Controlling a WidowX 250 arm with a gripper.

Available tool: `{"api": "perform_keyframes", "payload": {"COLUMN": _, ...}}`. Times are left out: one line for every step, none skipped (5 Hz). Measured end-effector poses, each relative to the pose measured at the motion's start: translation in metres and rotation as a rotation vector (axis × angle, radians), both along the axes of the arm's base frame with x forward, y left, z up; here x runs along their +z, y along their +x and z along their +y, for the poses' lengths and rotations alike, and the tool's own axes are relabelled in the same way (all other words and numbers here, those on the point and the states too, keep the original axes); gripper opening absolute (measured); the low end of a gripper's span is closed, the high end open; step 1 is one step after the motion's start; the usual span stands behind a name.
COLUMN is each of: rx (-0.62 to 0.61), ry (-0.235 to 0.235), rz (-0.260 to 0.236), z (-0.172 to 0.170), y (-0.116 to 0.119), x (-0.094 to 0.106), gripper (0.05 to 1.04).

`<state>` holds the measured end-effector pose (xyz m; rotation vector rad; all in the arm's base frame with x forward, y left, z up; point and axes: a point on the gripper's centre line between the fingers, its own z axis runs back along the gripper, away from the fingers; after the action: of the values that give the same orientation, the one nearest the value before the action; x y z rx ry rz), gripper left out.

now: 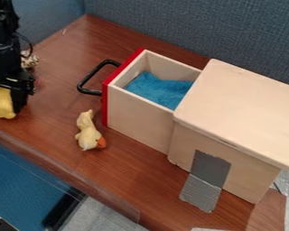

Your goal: Move the yellow thing to the top left side of the table

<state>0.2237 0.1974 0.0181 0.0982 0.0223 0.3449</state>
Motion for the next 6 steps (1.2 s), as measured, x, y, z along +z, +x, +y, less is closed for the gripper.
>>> {"api": "perform_keyframes", "payload": {"rx": -0.048, "ry": -0.018, "rz": -0.053, "z": -0.003, "y": 0.014, "x": 0.018, "gripper": 0.782}}
{"api": "perform_keyframes", "payload": {"rx": -0.06, "ry": -0.007, "rz": -0.138, "z": 0.003, "y": 0.05, "x": 0.038, "gripper": 0.782}}
{"api": "perform_keyframes", "payload": {"rx": -0.058, "ry": -0.024, "rz": -0.149, "z": 0.011, "y": 0.082, "x": 0.037, "gripper": 0.782}}
{"api": "perform_keyframes", "payload": {"rx": -0.085, "ry": -0.044, "rz": -0.158, "z": 0.014, "y": 0.11, "x": 0.032, "gripper": 0.782}}
{"api": "perform_keyframes", "payload": {"rx": -0.11, "ry": -0.053, "rz": -0.148, "z": 0.008, "y": 0.136, "x": 0.025, "gripper": 0.782}}
{"api": "perform_keyframes", "payload": {"rx": -0.146, "ry": -0.071, "rz": -0.122, "z": -0.001, "y": 0.156, "x": 0.011, "gripper": 0.782}}
